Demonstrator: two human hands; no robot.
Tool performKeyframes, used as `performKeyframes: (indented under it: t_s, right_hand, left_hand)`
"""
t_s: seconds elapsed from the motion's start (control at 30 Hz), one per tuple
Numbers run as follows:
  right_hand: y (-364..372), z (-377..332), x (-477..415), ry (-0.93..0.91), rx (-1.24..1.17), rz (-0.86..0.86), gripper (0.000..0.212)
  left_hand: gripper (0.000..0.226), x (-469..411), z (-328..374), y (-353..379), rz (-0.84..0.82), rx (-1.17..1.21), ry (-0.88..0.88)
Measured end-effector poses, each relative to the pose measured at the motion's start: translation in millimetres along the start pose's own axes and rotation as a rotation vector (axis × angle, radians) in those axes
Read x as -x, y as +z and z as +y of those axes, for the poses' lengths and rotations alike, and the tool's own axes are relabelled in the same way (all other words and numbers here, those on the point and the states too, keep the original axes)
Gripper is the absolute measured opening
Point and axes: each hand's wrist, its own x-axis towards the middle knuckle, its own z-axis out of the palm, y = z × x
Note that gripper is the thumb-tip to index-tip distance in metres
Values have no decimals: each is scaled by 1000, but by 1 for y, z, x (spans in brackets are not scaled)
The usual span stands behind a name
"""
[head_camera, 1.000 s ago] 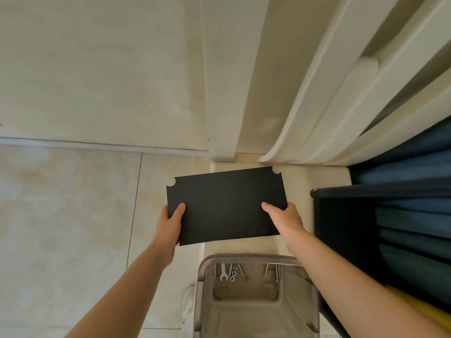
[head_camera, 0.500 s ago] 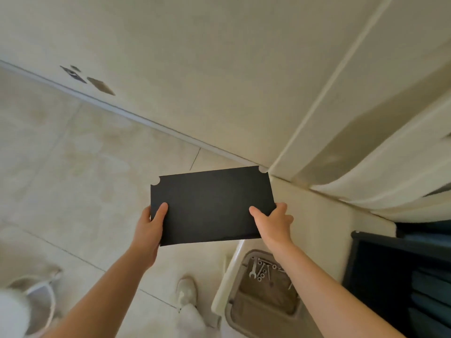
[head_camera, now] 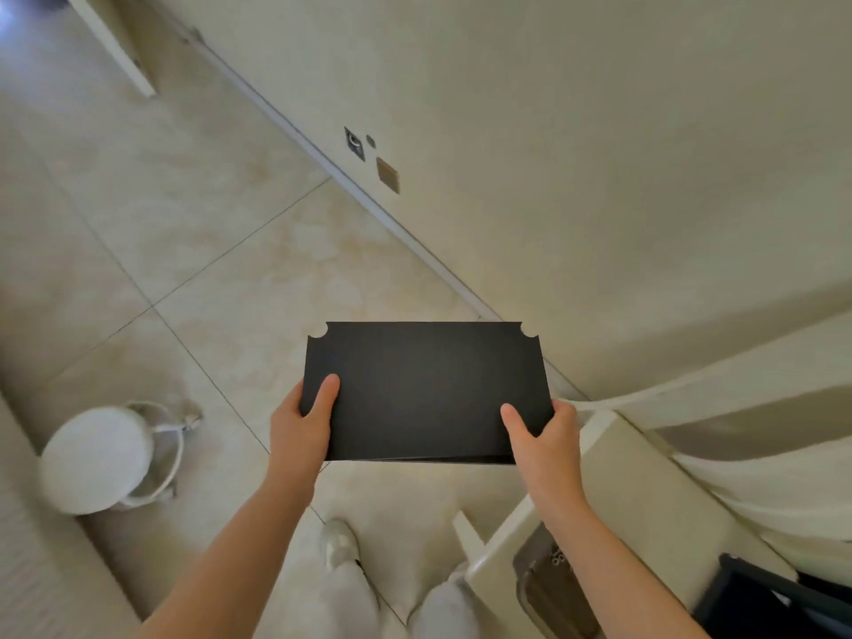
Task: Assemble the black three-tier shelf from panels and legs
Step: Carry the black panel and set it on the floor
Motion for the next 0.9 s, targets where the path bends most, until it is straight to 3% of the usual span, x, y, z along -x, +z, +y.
performKeyframes:
  t_s: [0.1,0.23,0.47,0.9]
  right_hand:
    - [23,-28,34,-33,12,-10,43]
    - [53,-66,78,-93,-6,-23,40]
    - [103,-122,123,-129,-41,-61,38]
    - [170,-235,67,-212,6,-219,39]
  left_hand:
    - [13,6,22,-48,19,13,36]
    - [34,13,49,-112,49,23,61]
    - [17,24,80,-200,100,89,43]
    - [14,-40,135,-226,300,165,-68]
